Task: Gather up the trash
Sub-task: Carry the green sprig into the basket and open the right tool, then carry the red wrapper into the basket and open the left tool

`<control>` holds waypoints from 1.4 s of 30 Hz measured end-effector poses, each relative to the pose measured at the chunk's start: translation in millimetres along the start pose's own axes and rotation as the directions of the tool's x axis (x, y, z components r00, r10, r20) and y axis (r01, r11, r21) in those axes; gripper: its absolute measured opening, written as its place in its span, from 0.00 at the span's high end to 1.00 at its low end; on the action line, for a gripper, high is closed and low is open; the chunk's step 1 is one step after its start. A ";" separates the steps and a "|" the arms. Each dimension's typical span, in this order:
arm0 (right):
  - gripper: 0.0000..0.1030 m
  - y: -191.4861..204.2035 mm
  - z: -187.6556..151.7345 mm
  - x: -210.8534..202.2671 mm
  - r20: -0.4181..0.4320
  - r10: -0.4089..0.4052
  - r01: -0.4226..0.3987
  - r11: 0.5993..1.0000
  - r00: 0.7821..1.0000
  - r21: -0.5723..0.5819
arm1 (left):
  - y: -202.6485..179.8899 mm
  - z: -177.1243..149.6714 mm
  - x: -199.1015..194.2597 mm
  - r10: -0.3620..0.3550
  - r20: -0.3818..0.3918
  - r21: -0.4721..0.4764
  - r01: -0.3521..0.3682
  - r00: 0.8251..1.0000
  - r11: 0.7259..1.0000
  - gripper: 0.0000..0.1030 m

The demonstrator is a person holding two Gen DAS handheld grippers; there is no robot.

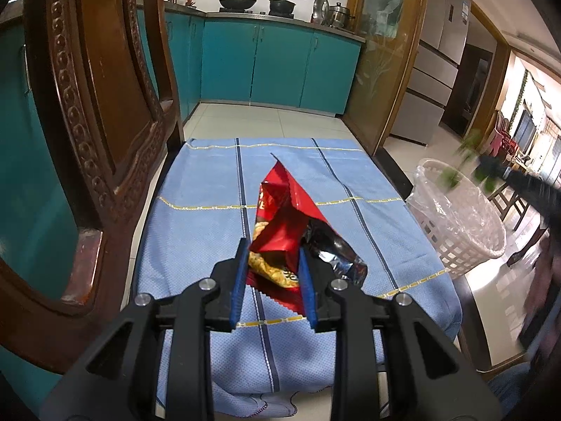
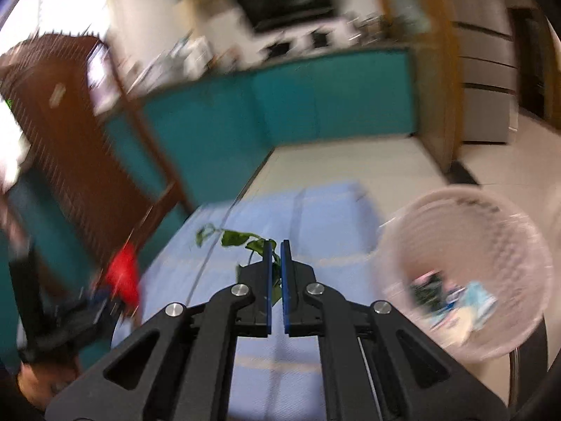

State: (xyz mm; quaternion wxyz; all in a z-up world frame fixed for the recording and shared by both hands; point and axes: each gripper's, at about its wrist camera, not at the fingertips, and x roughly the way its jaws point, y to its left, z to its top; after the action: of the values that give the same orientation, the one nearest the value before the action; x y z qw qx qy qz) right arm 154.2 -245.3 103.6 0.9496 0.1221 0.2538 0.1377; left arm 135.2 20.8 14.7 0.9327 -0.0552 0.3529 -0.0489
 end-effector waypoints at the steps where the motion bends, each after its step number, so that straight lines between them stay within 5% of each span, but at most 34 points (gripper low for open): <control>1: 0.95 -17.7 6.6 -3.0 0.021 -0.022 0.022 0.999 1.000 0.034 | 0.4 -0.2 0.6 0.000 -0.002 -0.001 0.000 1.000 1.000 0.73; 2: 0.92 -35.5 11.9 -3.8 0.033 -0.048 0.045 0.997 0.998 0.065 | 0.8 -0.5 1.5 -0.003 -0.005 -0.003 0.003 1.000 1.000 0.73; 3: 0.77 -57.2 15.5 -2.1 0.035 -0.084 0.081 0.992 0.996 0.100 | 1.4 -0.8 2.5 -0.009 -0.009 -0.006 0.009 1.000 1.000 0.73; 4: 0.58 -77.1 16.1 3.6 0.011 -0.118 0.116 0.985 0.993 0.126 | 0.9 -1.0 3.8 -0.013 -0.014 -0.006 0.013 1.000 1.000 0.73; 5: 0.27 -88.7 15.2 8.0 -0.013 -0.143 0.143 0.979 0.990 0.145 | -0.2 -1.1 5.1 -0.014 -0.017 -0.003 0.014 1.000 1.000 0.73; 6: 0.21 -109.1 11.6 11.7 -0.039 -0.199 0.203 0.959 0.979 0.198 | -1.9 -1.5 6.7 -0.017 -0.021 0.001 0.017 1.000 1.000 0.73; 9: 0.21 -133.1 11.6 -0.7 -0.030 -0.209 0.208 0.930 0.977 0.303 | -9.1 -1.1 12.1 -0.039 -0.036 0.010 0.040 0.999 0.999 0.73; 12: 0.14 -133.1 15.7 -32.8 0.091 -0.241 0.192 0.910 0.966 0.367 | -27.5 5.3 16.5 -0.076 -0.047 0.029 0.078 0.996 0.997 0.73; 15: 0.13 -133.2 15.3 -56.6 0.190 -0.308 0.213 0.891 0.932 0.402 | -68.9 20.5 21.9 -0.144 -0.052 0.076 0.147 0.988 0.986 0.73; 20: 0.13 -152.6 9.0 -84.3 0.277 -0.403 0.218 0.826 0.872 0.519 | -178.3 66.7 40.5 -0.304 -0.059 0.166 0.309 0.951 0.936 0.68; 22: 0.13 -162.0 4.7 -94.9 0.298 -0.423 0.194 0.796 0.856 0.573 | -225.8 87.1 50.9 -0.386 -0.061 0.164 0.390 0.921 0.906 0.39; 24: 0.13 -163.4 4.7 -99.1 0.313 -0.434 0.191 0.791 0.845 0.582 | -253.1 97.0 62.3 -0.396 -0.053 0.162 0.400 0.917 0.902 0.10; 25: 0.13 -163.5 5.2 -100.1 0.317 -0.435 0.193 0.794 0.843 0.577 | -261.7 99.2 67.7 -0.380 -0.049 0.160 0.383 0.924 0.910 0.08; 29: 0.13 -161.0 5.2 -97.3 0.291 -0.408 0.206 0.820 0.866 0.535 | -254.9 90.1 75.5 -0.352 -0.080 0.149 0.361 0.933 0.921 0.05; 31: 0.13 -153.5 9.0 -83.0 0.245 -0.372 0.216 0.844 0.895 0.491 | -234.9 80.0 69.3 -0.321 -0.064 0.166 0.327 0.945 0.930 0.03; 38: 0.13 -74.6 5.8 -24.3 0.080 -0.235 0.209 0.946 0.969 0.247 | -116.9 47.2 30.5 -0.110 0.006 0.132 0.108 0.994 0.985 0.03; 42: 0.12 -20.7 -11.0 3.9 -0.008 -0.171 0.170 0.978 0.985 0.118 | -61.4 29.4 10.7 -0.024 -0.005 0.082 0.024 1.000 0.996 0.03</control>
State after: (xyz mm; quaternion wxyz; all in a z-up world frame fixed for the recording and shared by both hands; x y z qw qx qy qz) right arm 155.9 -261.6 86.3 0.9493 0.1560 0.2699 0.0404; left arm 159.5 -39.3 38.1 0.9329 -0.0210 0.3516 -0.0747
